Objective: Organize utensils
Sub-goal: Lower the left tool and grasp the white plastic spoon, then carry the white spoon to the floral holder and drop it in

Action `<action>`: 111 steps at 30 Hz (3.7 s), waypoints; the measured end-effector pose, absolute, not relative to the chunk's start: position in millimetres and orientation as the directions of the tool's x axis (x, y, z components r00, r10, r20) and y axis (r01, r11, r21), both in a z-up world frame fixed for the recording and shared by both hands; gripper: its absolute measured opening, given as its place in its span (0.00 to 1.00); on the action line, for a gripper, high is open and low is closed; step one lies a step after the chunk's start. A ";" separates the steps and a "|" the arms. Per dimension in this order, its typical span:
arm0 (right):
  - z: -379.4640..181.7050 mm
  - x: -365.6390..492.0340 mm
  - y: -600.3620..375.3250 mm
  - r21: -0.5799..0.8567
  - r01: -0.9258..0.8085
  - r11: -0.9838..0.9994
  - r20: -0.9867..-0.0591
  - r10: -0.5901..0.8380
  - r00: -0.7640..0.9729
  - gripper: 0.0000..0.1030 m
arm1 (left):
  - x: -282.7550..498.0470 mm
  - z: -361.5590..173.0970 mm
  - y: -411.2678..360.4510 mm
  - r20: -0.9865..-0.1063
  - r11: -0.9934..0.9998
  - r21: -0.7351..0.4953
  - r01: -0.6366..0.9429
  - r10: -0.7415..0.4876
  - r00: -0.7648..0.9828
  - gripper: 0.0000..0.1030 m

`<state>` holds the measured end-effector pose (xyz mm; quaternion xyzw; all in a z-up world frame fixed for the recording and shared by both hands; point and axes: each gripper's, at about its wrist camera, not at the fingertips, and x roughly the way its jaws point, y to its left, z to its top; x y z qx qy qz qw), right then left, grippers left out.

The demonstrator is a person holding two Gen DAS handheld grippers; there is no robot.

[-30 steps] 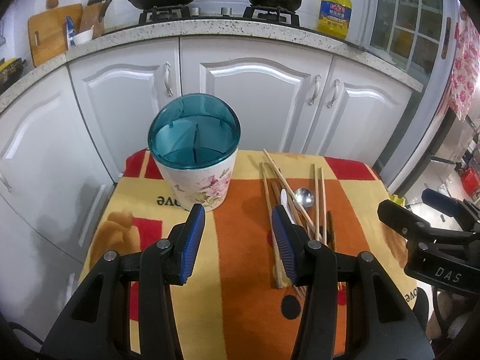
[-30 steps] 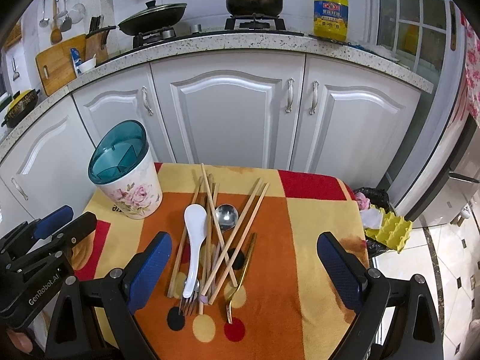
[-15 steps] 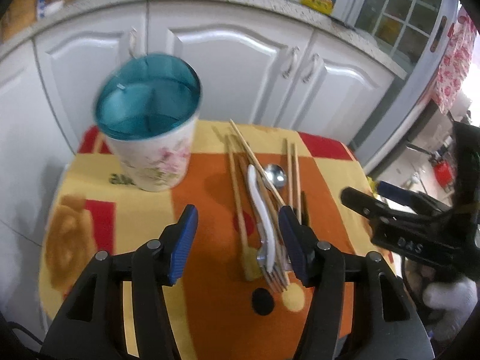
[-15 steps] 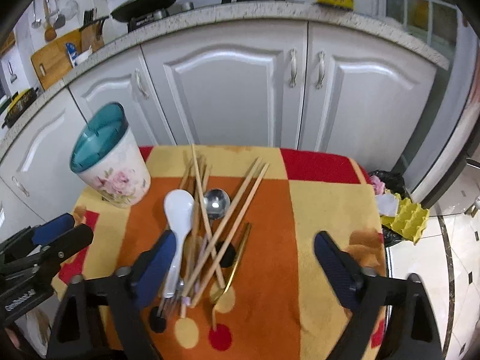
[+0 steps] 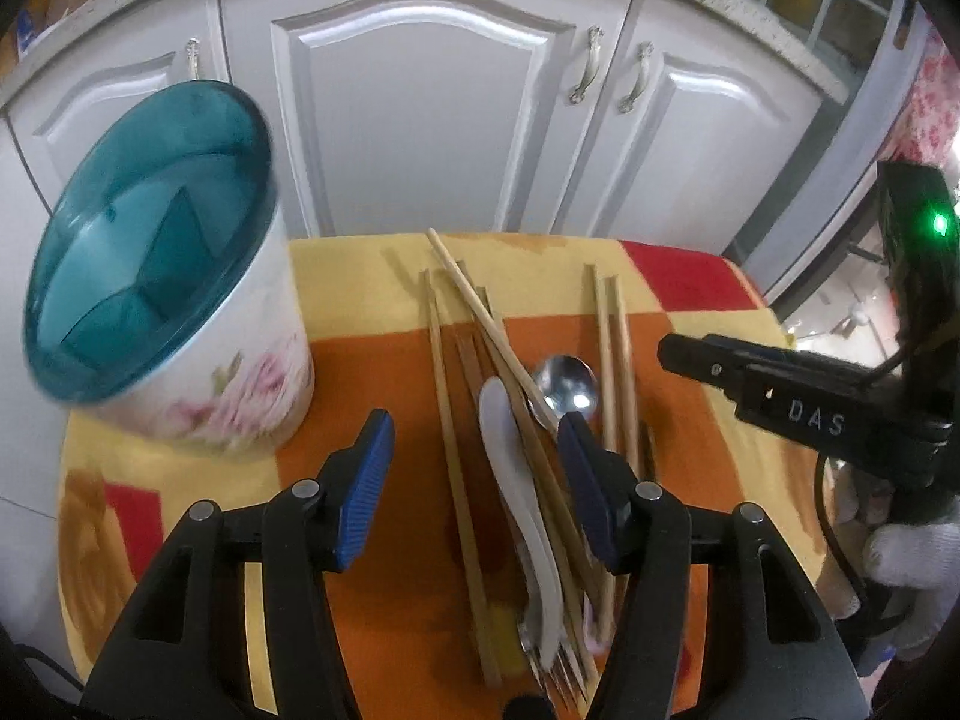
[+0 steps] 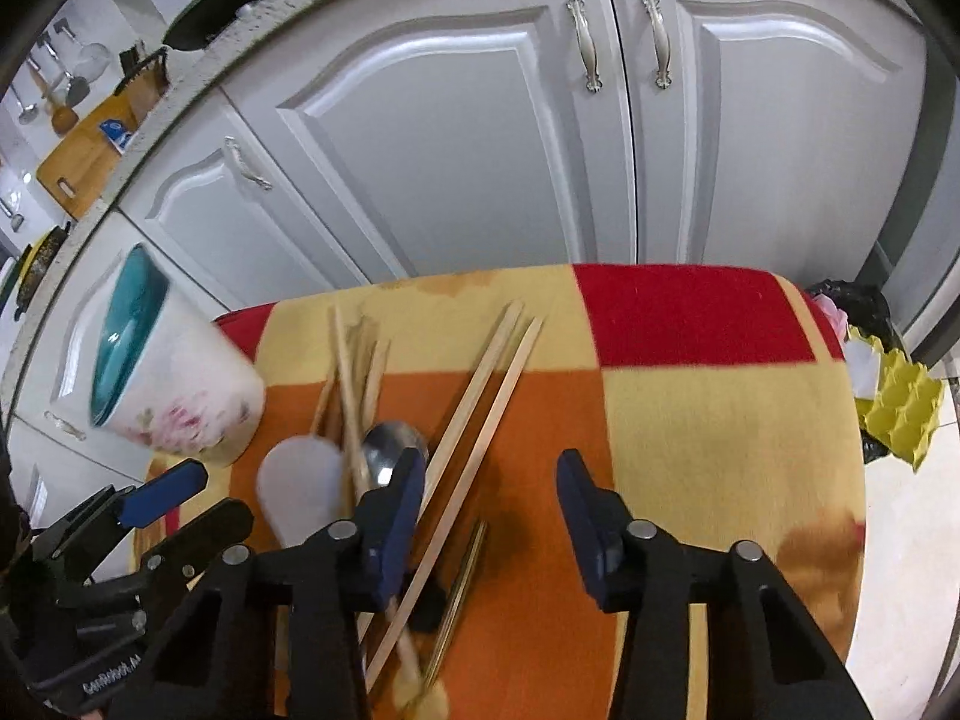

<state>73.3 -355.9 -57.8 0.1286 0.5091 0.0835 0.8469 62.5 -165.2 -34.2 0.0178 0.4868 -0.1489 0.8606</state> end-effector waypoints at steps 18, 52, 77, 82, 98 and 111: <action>-90.2 131.5 -364.5 0.372 -0.001 0.928 -0.845 0.339 0.414 0.08 | 79.2 -42.1 -169.3 -0.864 0.922 -0.138 0.362 -0.290 0.411 0.04; 127.1 47.1 -292.2 0.415 -0.336 0.846 -0.571 0.529 0.627 0.05 | 32.8 152.1 -9.0 -0.566 0.953 -0.211 0.220 -0.302 0.767 0.03; 84.0 152.0 -214.7 0.407 -0.366 0.837 -0.643 0.547 0.537 0.05 | 109.4 53.7 -16.4 -0.636 0.996 -0.049 0.078 -0.091 0.766 0.03; 64.0 160.4 -218.4 0.443 -0.340 0.830 -0.646 0.558 0.520 0.05 | 109.7 43.7 -16.4 -0.663 0.996 -0.058 0.062 -0.085 0.744 0.03; 54.4 124.0 -228.0 0.444 -0.313 0.839 -0.666 0.543 0.511 0.25 | 83.1 56.0 -13.5 -0.675 0.993 -0.104 0.051 -0.108 0.730 0.34; 61.1 53.9 -238.4 0.355 -0.279 0.892 -0.681 0.451 0.576 0.32 | 25.8 77.2 -28.5 -0.660 0.992 -0.102 0.069 -0.119 0.741 0.45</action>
